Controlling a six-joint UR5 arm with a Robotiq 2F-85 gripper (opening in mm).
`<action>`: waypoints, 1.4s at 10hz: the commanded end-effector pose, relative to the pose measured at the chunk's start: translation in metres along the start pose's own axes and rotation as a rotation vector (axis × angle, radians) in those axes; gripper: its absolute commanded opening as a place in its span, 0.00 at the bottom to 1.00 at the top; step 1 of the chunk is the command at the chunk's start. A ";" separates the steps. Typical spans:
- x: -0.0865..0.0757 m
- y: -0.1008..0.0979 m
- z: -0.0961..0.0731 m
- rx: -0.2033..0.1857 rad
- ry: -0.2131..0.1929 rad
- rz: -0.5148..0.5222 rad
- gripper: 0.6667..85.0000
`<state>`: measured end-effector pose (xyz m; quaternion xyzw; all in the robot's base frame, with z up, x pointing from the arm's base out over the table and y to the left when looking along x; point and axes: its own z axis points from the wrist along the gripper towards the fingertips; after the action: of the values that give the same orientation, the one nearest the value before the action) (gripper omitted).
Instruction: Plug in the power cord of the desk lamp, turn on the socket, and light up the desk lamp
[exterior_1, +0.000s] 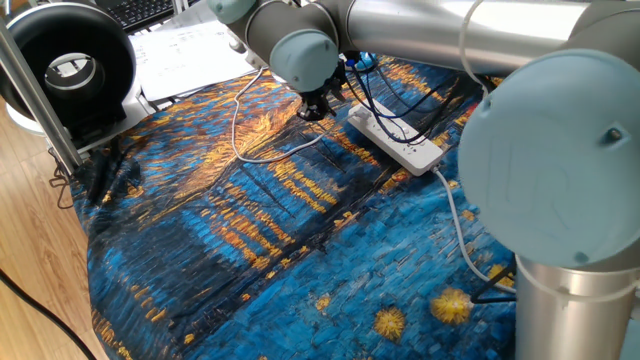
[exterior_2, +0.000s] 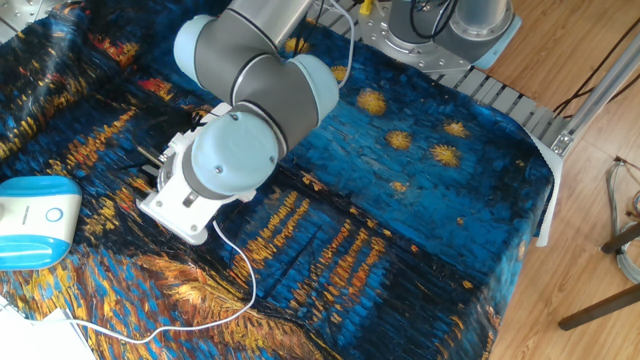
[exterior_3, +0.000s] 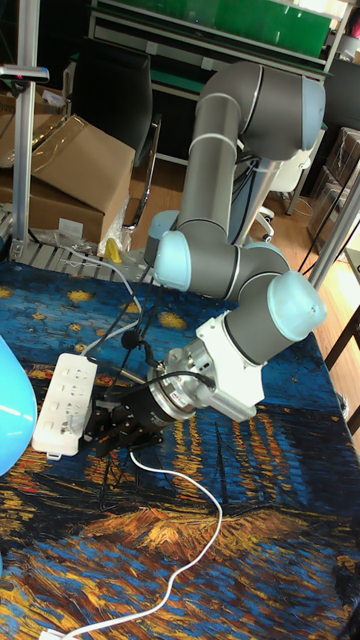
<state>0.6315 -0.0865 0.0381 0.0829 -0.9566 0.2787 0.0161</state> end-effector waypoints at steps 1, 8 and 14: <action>0.009 0.001 0.002 -0.014 0.034 0.016 0.40; 0.032 -0.002 0.011 -0.026 0.094 0.024 0.40; 0.041 -0.005 0.004 -0.021 0.112 0.023 0.40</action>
<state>0.5954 -0.0996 0.0388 0.0591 -0.9567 0.2774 0.0657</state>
